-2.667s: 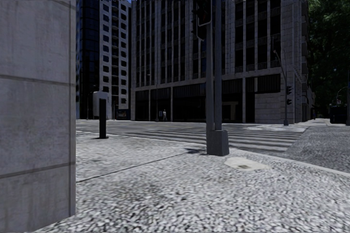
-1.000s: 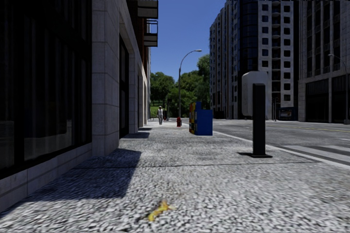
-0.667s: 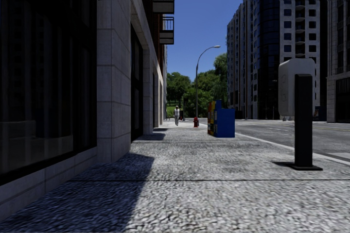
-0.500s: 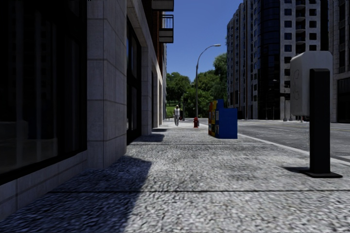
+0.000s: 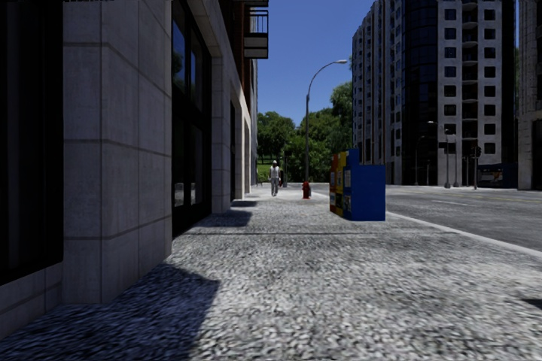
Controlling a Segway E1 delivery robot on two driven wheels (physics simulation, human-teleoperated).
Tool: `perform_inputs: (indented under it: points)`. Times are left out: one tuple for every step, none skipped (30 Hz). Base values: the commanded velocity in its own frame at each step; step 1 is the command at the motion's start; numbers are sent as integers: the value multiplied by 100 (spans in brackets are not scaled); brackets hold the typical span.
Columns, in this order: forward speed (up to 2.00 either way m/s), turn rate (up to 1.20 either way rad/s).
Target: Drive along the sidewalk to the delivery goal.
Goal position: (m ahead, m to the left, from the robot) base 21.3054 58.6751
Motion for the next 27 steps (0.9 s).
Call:
perform_inputs:
  points:
    - [200, 0]
    - [200, 0]
    - [200, 0]
    - [200, 0]
    - [200, 0]
    - [200, 0]
    - [200, 0]
    - [200, 0]
    - [200, 0]
    - [200, 0]
    - [200, 0]
    - [200, 0]
    - [200, 0]
    - [200, 0]
    - [200, 0]
    - [200, 0]
    - [200, 4]
    - [200, 9]
    - [200, 9]
    - [200, 17]
    - [200, 21]
    - [200, 21]
    - [200, 22]
    - [200, 23]
    - [200, 23]
    - [200, 23]
    - [200, 23]
